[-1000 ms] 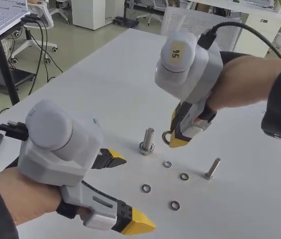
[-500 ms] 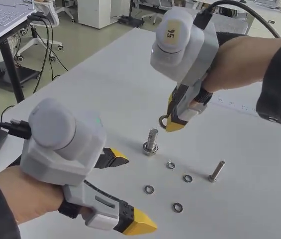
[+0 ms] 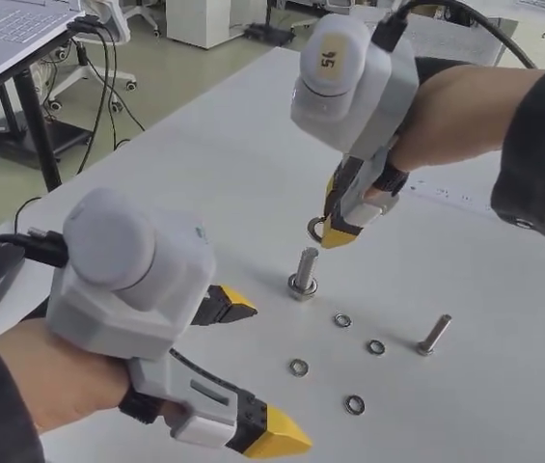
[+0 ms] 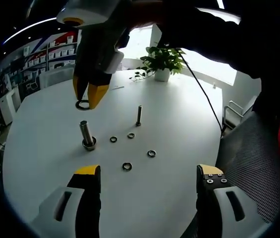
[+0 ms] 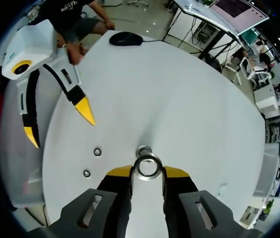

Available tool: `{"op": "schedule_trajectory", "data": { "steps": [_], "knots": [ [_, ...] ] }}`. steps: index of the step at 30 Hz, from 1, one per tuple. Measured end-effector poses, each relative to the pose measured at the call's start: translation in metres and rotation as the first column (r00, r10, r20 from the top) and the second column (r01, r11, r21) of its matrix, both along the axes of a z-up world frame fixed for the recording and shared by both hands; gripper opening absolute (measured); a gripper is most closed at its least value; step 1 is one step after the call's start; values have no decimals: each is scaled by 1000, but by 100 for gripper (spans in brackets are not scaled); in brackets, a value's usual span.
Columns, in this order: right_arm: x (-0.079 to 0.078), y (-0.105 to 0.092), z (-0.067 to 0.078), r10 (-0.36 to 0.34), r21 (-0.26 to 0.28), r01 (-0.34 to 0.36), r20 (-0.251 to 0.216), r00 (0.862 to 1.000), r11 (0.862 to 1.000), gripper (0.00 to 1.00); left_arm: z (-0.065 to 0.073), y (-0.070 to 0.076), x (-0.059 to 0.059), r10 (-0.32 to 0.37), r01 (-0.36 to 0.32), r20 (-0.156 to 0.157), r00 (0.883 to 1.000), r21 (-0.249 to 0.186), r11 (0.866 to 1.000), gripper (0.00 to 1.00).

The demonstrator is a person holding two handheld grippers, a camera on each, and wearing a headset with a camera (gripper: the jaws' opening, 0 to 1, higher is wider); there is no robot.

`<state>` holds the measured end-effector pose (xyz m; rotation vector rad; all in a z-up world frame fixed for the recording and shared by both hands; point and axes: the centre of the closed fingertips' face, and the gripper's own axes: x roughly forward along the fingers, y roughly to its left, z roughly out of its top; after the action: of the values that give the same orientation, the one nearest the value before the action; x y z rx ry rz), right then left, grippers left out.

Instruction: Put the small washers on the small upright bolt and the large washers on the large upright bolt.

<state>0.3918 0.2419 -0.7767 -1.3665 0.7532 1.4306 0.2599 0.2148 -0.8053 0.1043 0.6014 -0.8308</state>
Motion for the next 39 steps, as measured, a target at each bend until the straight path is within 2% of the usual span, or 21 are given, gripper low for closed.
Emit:
{"op": "schedule_trajectory", "data": {
  "steps": [13,39],
  "knots": [
    [-1,2,-18,0,-21,-1,-27,1000,1000,24,-3,-1,-3,3,-4,-7,1000,-1,1000,79],
    [4,2,-35,4,-67,-7,-49,999,998,24,-2,-1,-2,1,-1,-8,1000,2,1000,78]
  ]
}}
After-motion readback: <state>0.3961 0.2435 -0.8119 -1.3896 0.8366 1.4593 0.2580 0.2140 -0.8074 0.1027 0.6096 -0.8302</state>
